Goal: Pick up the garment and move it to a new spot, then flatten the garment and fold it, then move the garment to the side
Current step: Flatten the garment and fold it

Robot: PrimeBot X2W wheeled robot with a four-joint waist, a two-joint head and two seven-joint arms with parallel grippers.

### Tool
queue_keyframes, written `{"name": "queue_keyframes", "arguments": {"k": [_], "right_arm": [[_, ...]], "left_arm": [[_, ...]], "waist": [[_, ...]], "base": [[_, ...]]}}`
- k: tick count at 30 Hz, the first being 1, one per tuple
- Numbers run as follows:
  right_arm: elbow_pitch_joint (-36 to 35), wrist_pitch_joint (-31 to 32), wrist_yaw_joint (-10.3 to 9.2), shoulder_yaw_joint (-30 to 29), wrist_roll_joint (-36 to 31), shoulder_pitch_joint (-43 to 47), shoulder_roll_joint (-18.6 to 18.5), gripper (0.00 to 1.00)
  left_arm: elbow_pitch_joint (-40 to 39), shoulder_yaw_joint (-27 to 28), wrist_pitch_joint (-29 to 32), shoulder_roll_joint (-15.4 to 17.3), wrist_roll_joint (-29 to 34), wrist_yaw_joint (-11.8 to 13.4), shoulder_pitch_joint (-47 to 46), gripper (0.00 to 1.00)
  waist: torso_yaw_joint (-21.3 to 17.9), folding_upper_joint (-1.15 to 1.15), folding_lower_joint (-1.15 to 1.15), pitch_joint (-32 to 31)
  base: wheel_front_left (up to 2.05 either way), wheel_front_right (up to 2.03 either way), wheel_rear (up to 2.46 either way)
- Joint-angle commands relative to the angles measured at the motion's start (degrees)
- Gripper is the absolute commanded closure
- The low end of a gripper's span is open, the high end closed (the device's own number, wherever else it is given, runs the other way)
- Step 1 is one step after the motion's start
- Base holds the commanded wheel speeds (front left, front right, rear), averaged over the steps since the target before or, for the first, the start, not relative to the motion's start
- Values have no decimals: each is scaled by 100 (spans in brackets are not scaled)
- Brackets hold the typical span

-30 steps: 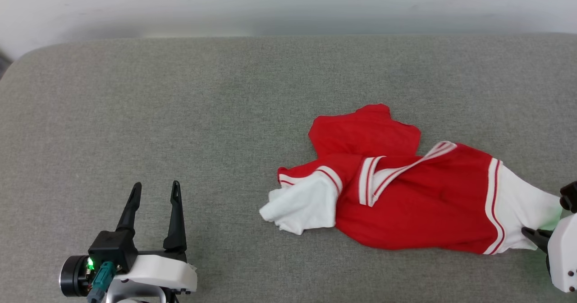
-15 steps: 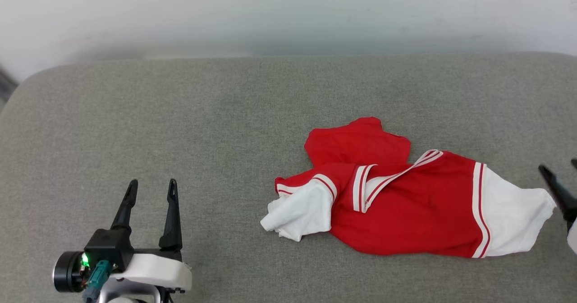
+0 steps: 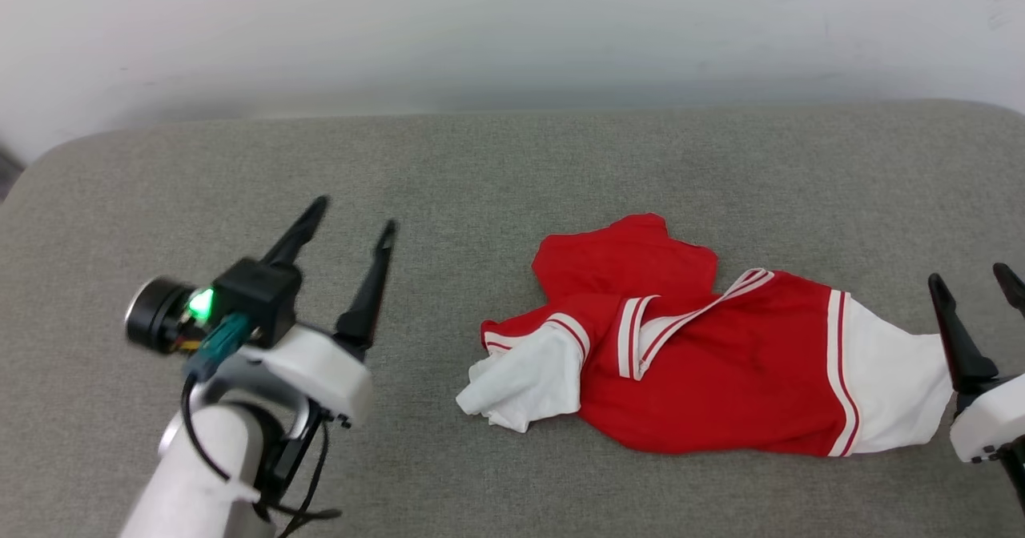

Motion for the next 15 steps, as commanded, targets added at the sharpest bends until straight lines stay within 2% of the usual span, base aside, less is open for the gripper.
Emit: {"name": "queue_keyframes", "arguments": {"k": [1, 5, 8, 11, 15], "right_arm": [[-266, 140, -4, -211, -232, 194, 193, 0], [-792, 444, -4, -559, -626, 469, 540, 0], [-1124, 644, -4, -710, -827, 595, 724, 0], [-1391, 788, -4, -804, -941, 674, 852, 0], [-1642, 911, -4, -859, -1031, 656, 958, 0]], "left_arm": [[-198, -400, 390, 279, -333, -5, -315, 0], [-499, -1289, 1592, 910, -1165, -5, -867, 0], [-722, -1868, 2500, 1269, -1868, -6, -1296, 0], [-878, -2420, 3353, 1601, -2467, -6, -1713, 0], [-1038, -3157, 4193, 1863, -3076, -7, -2239, 0]], "waist": [[-23, 0, 0, 29], [-66, 0, 0, 94], [-116, 0, 0, 161], [-172, 0, 0, 241], [-272, 0, 0, 374]], "base": [[0, 0, 0], [0, 0, 0], [0, 0, 0], [0, 0, 0], [0, 0, 0]]}}
